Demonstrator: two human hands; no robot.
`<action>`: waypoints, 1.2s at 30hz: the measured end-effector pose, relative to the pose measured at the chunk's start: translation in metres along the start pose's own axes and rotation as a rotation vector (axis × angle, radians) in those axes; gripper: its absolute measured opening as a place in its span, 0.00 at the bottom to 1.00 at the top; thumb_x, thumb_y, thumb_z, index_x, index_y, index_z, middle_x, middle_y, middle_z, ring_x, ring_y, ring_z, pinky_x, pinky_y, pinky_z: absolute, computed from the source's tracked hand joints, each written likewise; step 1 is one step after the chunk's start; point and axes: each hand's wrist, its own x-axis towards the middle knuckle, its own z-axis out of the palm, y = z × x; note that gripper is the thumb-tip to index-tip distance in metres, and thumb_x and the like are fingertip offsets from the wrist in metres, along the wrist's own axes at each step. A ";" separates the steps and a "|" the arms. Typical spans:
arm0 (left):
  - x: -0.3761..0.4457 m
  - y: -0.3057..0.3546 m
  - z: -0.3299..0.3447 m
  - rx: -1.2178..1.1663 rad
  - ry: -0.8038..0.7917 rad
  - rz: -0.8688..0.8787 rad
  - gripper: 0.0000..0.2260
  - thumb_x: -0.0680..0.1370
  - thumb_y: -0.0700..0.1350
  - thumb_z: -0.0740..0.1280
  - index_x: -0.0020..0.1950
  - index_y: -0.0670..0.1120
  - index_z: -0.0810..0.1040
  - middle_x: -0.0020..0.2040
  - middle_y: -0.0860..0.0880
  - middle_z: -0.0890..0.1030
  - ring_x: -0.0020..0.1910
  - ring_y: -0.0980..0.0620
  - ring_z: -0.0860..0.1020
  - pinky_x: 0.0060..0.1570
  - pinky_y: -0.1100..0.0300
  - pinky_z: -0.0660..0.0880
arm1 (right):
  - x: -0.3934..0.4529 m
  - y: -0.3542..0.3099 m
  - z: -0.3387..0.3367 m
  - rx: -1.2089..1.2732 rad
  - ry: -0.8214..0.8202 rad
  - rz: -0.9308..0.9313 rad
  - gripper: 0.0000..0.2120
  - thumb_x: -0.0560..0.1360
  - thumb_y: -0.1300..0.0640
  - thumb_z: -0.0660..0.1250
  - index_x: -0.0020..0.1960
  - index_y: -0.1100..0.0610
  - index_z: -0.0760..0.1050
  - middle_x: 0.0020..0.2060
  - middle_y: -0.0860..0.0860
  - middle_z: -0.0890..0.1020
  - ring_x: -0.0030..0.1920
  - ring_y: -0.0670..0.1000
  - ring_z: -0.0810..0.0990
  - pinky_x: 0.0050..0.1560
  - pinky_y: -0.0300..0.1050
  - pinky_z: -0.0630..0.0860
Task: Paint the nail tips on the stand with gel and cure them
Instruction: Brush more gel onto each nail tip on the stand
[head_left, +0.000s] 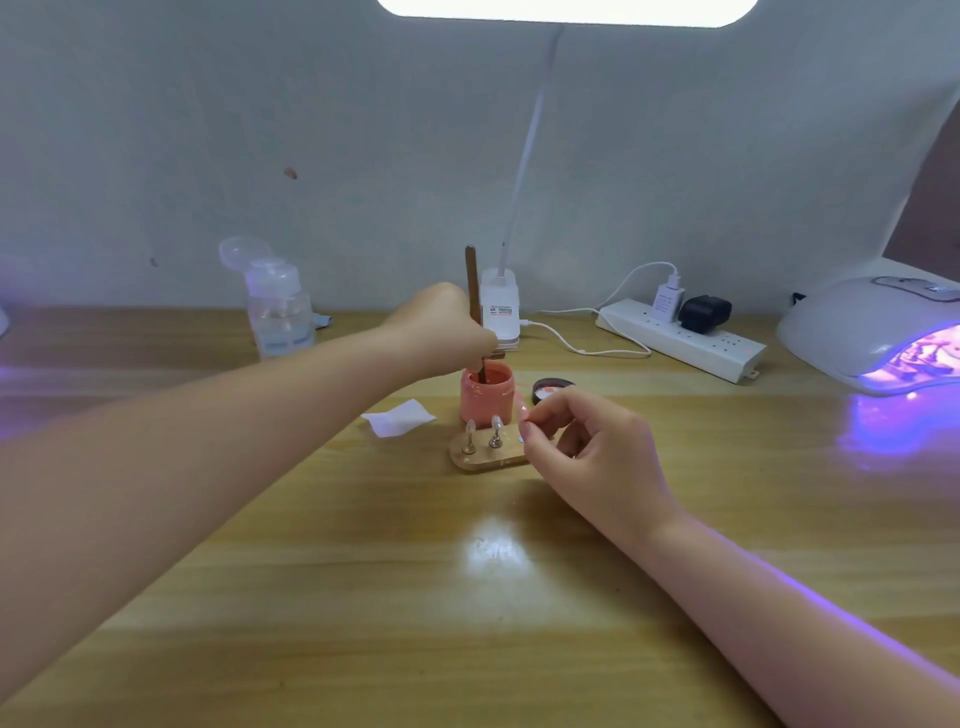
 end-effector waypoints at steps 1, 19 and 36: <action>0.001 -0.002 -0.002 -0.061 0.019 -0.011 0.07 0.73 0.42 0.66 0.43 0.39 0.82 0.37 0.46 0.83 0.34 0.49 0.74 0.34 0.59 0.68 | 0.000 0.000 0.000 0.000 0.000 -0.001 0.08 0.70 0.64 0.72 0.38 0.53 0.79 0.31 0.41 0.79 0.26 0.44 0.72 0.32 0.31 0.67; 0.004 -0.014 0.001 -0.102 0.028 0.025 0.10 0.74 0.47 0.69 0.39 0.41 0.83 0.34 0.50 0.84 0.35 0.54 0.79 0.39 0.56 0.73 | 0.002 0.000 0.000 -0.005 -0.006 -0.026 0.07 0.70 0.66 0.72 0.38 0.55 0.79 0.30 0.42 0.78 0.27 0.43 0.73 0.31 0.32 0.68; -0.009 -0.069 -0.001 -0.902 0.229 -0.428 0.11 0.80 0.45 0.65 0.40 0.43 0.77 0.25 0.53 0.80 0.20 0.60 0.68 0.18 0.71 0.64 | 0.000 -0.003 0.000 -0.043 -0.022 -0.061 0.09 0.70 0.66 0.72 0.39 0.53 0.78 0.31 0.41 0.78 0.28 0.42 0.73 0.32 0.29 0.66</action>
